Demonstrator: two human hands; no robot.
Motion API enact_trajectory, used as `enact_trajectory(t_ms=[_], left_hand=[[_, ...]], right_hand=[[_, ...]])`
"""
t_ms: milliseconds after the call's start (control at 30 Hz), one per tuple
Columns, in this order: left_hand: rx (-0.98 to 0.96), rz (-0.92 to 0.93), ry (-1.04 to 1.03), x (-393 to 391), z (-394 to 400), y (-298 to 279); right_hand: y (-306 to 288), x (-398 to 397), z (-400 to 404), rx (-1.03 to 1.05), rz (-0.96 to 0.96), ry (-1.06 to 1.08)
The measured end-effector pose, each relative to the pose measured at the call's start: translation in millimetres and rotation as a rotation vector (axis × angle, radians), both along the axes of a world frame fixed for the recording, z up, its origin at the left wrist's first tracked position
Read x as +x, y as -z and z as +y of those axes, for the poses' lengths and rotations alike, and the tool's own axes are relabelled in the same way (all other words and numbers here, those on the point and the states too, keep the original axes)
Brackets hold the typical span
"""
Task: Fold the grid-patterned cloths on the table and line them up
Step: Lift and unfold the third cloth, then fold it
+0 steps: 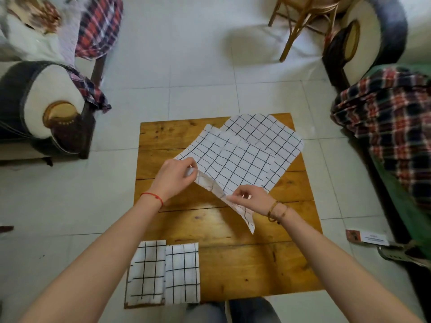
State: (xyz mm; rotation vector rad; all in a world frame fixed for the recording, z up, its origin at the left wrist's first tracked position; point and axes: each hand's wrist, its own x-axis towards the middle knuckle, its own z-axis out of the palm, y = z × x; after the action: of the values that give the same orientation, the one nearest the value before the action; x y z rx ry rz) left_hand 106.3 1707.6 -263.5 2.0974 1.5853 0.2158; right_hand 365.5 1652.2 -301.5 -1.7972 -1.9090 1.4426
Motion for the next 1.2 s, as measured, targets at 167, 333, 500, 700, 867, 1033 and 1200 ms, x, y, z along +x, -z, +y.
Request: enact_trajectory(t_ms=[167,333,500,700,867,1033,1200], left_hand=[[0.042,0.034,-0.031,12,-14,-46],[0.050,0.035,-0.037,13,-27,-82],[0.063,-0.014,-0.047,6,-36,-117],[0.100,-0.173,-0.095,2,-53,-154],[0.157,-0.183,-0.081,1,-65,-182],[0.170,-0.234,-0.095,3,-79,-206],[0.249,-0.239,-0.112,3,-90,-226]], right_hand=[[-43,4,-14,0.056,-0.084,-0.108],[-69,20,-16,0.222,-0.156,-0.002],[-113,43,-7,0.284,-0.108,0.081],[-169,70,3,0.362,-0.129,-0.043],[-204,82,3,0.378,-0.077,-0.086],[-226,93,2,0.416,-0.073,-0.120],[-248,97,-4,0.422,-0.032,-0.108]])
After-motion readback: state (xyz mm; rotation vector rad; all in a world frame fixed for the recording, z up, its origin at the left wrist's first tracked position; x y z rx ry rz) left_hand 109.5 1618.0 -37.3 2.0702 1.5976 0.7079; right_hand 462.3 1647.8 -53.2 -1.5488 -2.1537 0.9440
